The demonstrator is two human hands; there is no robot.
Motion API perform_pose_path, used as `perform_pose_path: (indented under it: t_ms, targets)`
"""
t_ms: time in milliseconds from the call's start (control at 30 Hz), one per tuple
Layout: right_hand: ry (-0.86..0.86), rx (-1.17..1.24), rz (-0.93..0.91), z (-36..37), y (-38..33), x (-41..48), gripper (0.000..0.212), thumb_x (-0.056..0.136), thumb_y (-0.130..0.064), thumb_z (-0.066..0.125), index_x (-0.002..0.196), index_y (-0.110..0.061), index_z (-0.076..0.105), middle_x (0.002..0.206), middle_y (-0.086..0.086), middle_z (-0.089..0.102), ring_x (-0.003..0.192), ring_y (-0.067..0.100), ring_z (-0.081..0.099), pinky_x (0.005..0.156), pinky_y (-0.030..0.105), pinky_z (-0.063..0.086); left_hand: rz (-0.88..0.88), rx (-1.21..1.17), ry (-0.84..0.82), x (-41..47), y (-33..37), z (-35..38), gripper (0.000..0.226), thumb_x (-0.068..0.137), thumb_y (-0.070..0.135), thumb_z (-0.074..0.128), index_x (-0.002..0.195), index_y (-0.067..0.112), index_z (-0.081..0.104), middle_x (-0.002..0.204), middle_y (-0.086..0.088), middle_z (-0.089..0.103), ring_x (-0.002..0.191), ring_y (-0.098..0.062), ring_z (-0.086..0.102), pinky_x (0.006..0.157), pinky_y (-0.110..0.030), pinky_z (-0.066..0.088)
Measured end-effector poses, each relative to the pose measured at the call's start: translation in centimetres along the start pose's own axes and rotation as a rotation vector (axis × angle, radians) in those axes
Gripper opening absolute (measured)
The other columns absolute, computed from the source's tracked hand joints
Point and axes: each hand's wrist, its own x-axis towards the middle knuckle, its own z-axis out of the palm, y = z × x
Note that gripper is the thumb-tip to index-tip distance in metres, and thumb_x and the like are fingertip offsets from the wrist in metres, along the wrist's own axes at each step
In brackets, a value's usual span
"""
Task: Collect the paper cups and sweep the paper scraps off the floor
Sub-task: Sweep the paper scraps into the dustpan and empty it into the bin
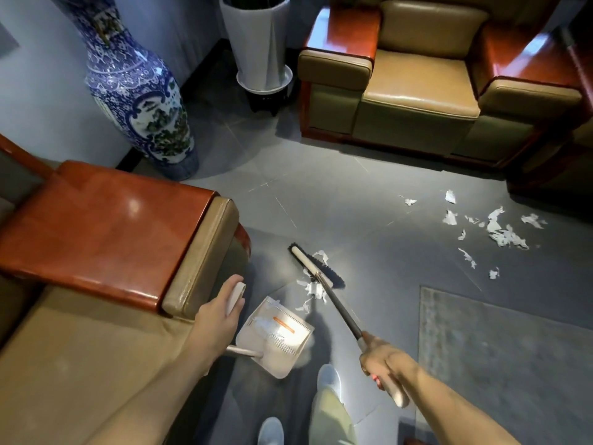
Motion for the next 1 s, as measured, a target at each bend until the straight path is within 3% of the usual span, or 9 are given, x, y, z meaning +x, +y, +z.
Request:
perform_pose_path:
  t_ms: [100, 267, 367, 500, 567, 667, 767, 867, 1000]
  targets:
    - [-0.058, 0.069, 0.048, 0.3, 0.6, -1.8, 0.074, 0.083, 0.002, 0.045, 0.147, -0.032, 0.026, 0.080, -0.003, 0.049, 0.057, 0.010, 0.048, 0.045, 0.018, 0.044, 0.025, -0.027, 0.009, 0.2, 0.3, -0.1, 0.033, 0.097, 0.029, 0.048, 0.130, 0.034, 0.042, 0.077, -0.004, 0.057, 0.067, -0.024, 0.057, 0.069, -0.038, 0.048]
    - [-0.270, 0.205, 0.099, 1.8, 1.7, -6.8, 0.053, 0.071, 0.005, 0.045, 0.114, -0.025, 0.053, 0.053, 0.005, 0.042, 0.038, 0.015, 0.035, 0.042, 0.019, 0.033, 0.054, -0.056, -0.014, 0.2, 0.5, -0.1, 0.032, 0.097, 0.031, 0.047, 0.127, 0.039, 0.038, 0.081, -0.004, 0.061, 0.067, -0.021, 0.059, 0.067, -0.038, 0.053]
    - [-0.345, 0.277, 0.122, 0.9, 1.7, -9.6, 0.058, 0.073, 0.010, 0.046, 0.127, -0.013, 0.051, 0.049, 0.002, 0.038, 0.040, 0.012, 0.029, 0.041, 0.019, 0.028, 0.056, -0.074, -0.017, -0.4, 0.4, -0.3, 0.031, 0.097, 0.032, 0.047, 0.126, 0.041, 0.037, 0.080, -0.002, 0.061, 0.067, -0.021, 0.060, 0.068, -0.040, 0.053]
    - [-0.332, 0.343, 0.107, 0.1, 2.1, -13.2, 0.051, 0.081, 0.005, 0.041, 0.127, -0.015, 0.051, 0.048, 0.001, 0.042, 0.039, 0.009, 0.031, 0.038, 0.018, 0.029, 0.055, -0.106, -0.038, -1.3, 0.0, -0.9, 0.033, 0.098, 0.033, 0.046, 0.129, 0.037, 0.038, 0.084, -0.004, 0.062, 0.070, -0.022, 0.061, 0.070, -0.042, 0.054]
    - [-0.318, 0.392, 0.096, 0.0, 2.3, -14.6, 0.051, 0.082, 0.006, 0.043, 0.121, -0.024, 0.053, 0.051, 0.002, 0.040, 0.039, 0.008, 0.032, 0.037, 0.017, 0.028, 0.057, -0.111, -0.050, -1.8, -0.3, -1.1, 0.035, 0.098, 0.033, 0.046, 0.132, 0.037, 0.038, 0.089, -0.006, 0.064, 0.074, -0.024, 0.063, 0.075, -0.045, 0.055]
    - [-0.297, 0.525, 0.114, -0.7, 3.2, -15.9, 0.061, 0.085, 0.008, 0.047, 0.125, -0.038, 0.040, 0.056, 0.003, 0.034, 0.036, 0.008, 0.032, 0.034, 0.016, 0.029, 0.108, -0.103, -0.059, -2.9, -0.5, -1.1, 0.033, 0.098, 0.033, 0.047, 0.130, 0.037, 0.039, 0.086, -0.005, 0.064, 0.072, -0.022, 0.062, 0.075, -0.043, 0.054]
    - [-0.273, 0.727, 0.117, -2.7, 4.5, -17.2, 0.064, 0.089, 0.009, 0.044, 0.137, -0.033, 0.035, 0.054, 0.003, 0.034, 0.032, 0.006, 0.033, 0.029, 0.014, 0.029, 0.162, -0.098, -0.030, -3.3, 0.0, -0.7, 0.038, 0.098, 0.031, 0.047, 0.135, 0.032, 0.040, 0.101, -0.009, 0.066, 0.087, -0.029, 0.063, 0.082, -0.038, 0.050]
    - [-0.268, 0.847, 0.109, -4.1, 5.9, -18.6, 0.061, 0.089, 0.011, 0.042, 0.135, -0.030, 0.038, 0.051, 0.004, 0.035, 0.029, 0.007, 0.036, 0.027, 0.014, 0.030, 0.207, -0.083, 0.002, -2.9, 1.1, -0.2, 0.041, 0.098, 0.026, 0.049, 0.139, 0.024, 0.042, 0.108, -0.013, 0.066, 0.095, -0.034, 0.063, 0.083, -0.036, 0.044]
    - [-0.266, 0.969, 0.087, -5.8, 6.8, -19.1, 0.055, 0.089, 0.012, 0.041, 0.127, -0.028, 0.043, 0.044, 0.006, 0.041, 0.027, 0.009, 0.040, 0.027, 0.013, 0.033, 0.290, -0.095, 0.022, -1.7, 2.9, -0.1, 0.041, 0.098, 0.024, 0.048, 0.138, 0.021, 0.042, 0.107, -0.004, 0.062, 0.088, -0.024, 0.060, 0.080, -0.028, 0.042]
